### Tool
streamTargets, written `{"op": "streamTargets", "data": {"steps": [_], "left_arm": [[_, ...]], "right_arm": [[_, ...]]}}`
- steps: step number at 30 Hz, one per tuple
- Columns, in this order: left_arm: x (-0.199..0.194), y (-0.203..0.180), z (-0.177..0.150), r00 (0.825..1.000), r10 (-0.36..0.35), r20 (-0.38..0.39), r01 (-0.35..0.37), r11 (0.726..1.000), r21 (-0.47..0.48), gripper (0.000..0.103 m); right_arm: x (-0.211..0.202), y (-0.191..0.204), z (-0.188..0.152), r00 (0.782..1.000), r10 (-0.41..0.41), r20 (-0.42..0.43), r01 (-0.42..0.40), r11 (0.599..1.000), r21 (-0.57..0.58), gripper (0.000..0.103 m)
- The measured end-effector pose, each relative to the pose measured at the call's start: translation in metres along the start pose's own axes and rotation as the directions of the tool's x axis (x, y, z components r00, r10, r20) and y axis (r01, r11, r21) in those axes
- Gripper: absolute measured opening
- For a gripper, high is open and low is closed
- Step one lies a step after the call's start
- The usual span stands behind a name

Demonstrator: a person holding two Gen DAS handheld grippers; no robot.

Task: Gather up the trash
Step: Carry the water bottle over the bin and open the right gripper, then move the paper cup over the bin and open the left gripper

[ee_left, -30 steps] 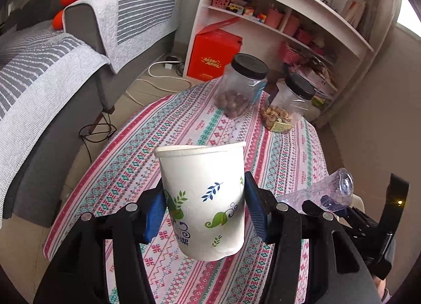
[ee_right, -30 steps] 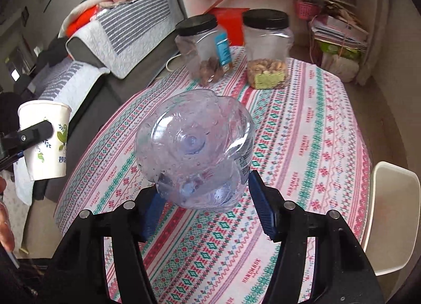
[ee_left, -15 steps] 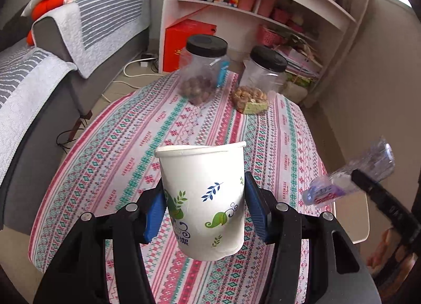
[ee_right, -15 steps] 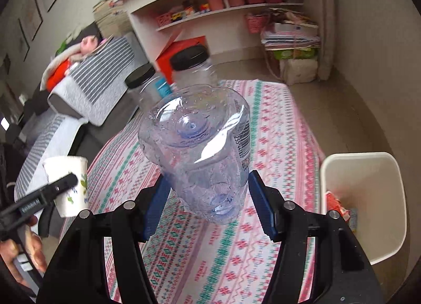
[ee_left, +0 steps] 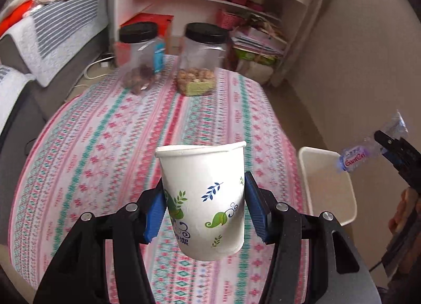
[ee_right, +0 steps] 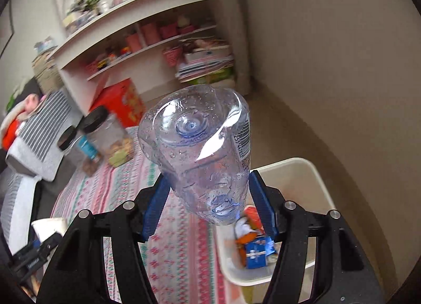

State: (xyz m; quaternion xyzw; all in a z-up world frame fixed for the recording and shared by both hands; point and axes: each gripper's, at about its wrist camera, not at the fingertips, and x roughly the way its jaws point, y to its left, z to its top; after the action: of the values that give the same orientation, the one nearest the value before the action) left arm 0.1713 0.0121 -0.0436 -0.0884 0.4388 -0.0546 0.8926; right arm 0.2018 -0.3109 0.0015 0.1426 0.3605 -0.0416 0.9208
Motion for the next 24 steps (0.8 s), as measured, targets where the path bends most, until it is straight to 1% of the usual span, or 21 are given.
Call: {"op": "streamTargets", "data": {"steps": [1,3,7,10,14,18,19,21,24], "left_arm": [[0.001,-0.010,0.000,1.000,-0.013,0.006,0.013,1.000,0.017,0.055],[0.004,-0.031,0.000,0.999,-0.043,0.015,0.042,0.998,0.053,0.055],[0.020,-0.074,-0.003,0.995,-0.103,-0.016,0.105,0.989,0.102,0.055],[0.033,-0.114,-0.004,0.989,-0.140,-0.038,0.144,0.979,0.144,0.055],[0.048,-0.171,0.002,0.975,-0.210,-0.068,0.219,0.960,0.176,0.056],[0.057,-0.217,0.017,0.960,-0.268,-0.085,0.280,0.941,0.190,0.064],[0.059,-0.227,0.021,0.957,-0.275,-0.095,0.288,0.939,0.188,0.066],[0.056,-0.236,0.025,0.958,-0.271,-0.091,0.284,0.939,0.193,0.067],[0.045,-0.237,0.029,0.967,-0.250,-0.052,0.255,0.942,0.219,0.075]], "right_arm": [[-0.002,-0.010,0.003,1.000,-0.013,0.004,0.013,1.000,0.027,0.068],[-0.010,-0.025,0.007,0.999,-0.046,0.028,0.044,0.997,0.068,0.077],[-0.029,-0.055,0.015,0.994,-0.061,0.093,0.046,0.987,0.153,0.085],[-0.042,-0.072,0.018,0.986,-0.095,0.136,0.068,0.980,0.187,0.086],[-0.054,-0.088,0.023,0.974,-0.143,0.176,0.104,0.971,0.213,0.088],[-0.063,-0.100,0.026,0.964,-0.166,0.208,0.109,0.959,0.260,0.089],[-0.067,-0.104,0.026,0.961,-0.171,0.215,0.111,0.957,0.266,0.089],[-0.072,-0.108,0.028,0.956,-0.183,0.230,0.117,0.955,0.274,0.090],[-0.080,-0.107,0.026,0.948,-0.188,0.255,0.116,0.955,0.273,0.092]]}}
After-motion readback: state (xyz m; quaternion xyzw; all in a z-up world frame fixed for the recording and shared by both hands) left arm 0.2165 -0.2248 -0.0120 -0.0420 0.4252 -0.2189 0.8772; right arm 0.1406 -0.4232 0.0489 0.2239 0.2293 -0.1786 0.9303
